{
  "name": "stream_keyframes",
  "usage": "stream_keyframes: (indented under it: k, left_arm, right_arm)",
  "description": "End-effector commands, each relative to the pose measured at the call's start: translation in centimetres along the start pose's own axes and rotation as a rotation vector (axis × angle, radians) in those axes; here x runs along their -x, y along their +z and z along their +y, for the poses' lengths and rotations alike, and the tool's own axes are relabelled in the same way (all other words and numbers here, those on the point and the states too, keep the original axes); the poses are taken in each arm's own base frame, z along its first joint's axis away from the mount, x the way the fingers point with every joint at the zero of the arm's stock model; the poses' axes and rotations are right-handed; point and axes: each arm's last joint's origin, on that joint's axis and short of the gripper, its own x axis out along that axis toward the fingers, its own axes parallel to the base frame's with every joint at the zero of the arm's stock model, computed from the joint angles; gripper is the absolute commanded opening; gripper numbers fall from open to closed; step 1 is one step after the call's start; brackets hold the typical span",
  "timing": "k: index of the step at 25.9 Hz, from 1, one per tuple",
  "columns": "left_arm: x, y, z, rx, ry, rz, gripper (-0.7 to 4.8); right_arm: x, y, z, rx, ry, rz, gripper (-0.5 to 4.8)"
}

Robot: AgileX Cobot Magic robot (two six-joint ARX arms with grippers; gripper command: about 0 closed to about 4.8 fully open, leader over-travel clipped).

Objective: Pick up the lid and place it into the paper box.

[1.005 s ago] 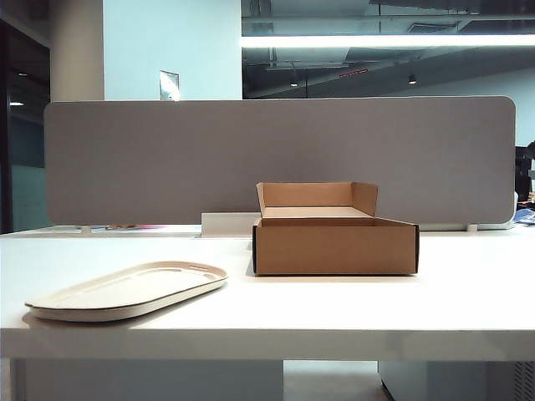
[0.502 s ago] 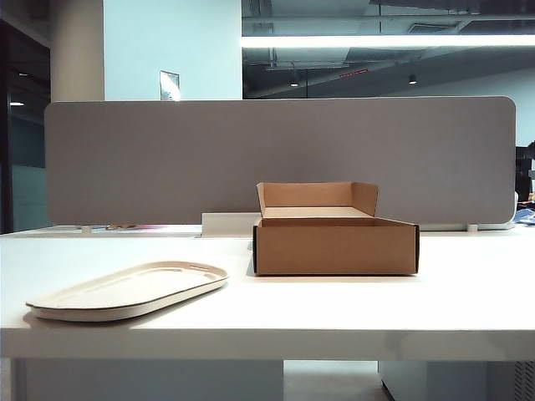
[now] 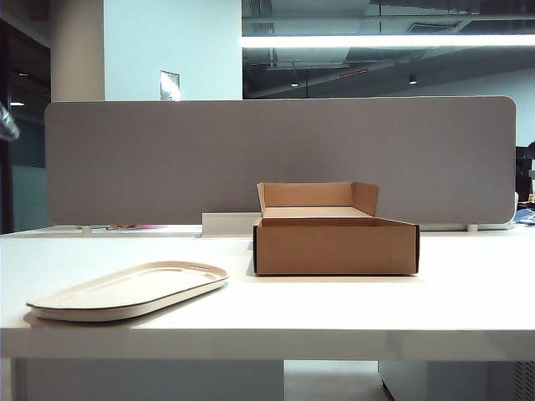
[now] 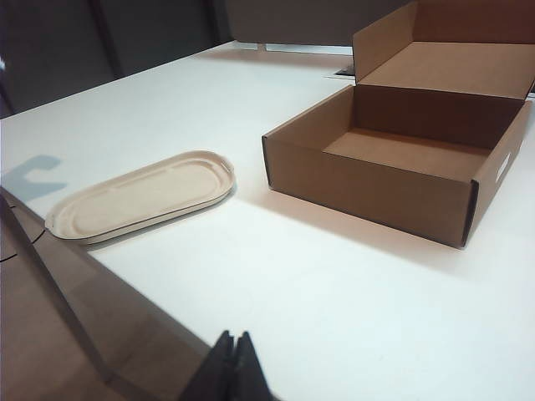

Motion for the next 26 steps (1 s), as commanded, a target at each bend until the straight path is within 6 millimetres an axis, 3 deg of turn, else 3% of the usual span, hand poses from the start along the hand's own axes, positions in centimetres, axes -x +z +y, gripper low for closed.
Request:
stream_keyframes:
  k: [1,5,11,13,21,26]
  left_arm:
    - [0.0,-1.4,0.3,0.146,0.043,0.121,-0.02]
    - [-0.7,-3.2,-0.1,0.290,0.063,0.239,0.08]
    - [-2.2,-6.0,-0.4,0.484,0.109,0.354,1.23]
    - [-2.5,-6.8,-0.5,0.521,0.177,0.345,1.25]
    - [-3.6,-6.9,-0.1,0.691,0.299,0.177,1.24]
    - [-5.4,-6.9,0.4,0.719,0.339,0.200,1.24]
  right_arm:
    - [0.0,-0.1,0.0,0.004,-0.001,-0.007,-0.06]
    - [0.0,-0.1,0.0,0.004,-0.002,-0.007,-0.06]
    - [0.0,-0.1,0.0,0.004,-0.002,-0.007,-0.06]
    - [0.0,-0.1,0.0,0.005,-0.002,-0.008,-0.06]
    - [0.0,-0.1,0.0,0.005,-0.003,-0.008,-0.06]
    - [0.0,-0.1,0.0,0.005,-0.003,-0.008,-0.06]
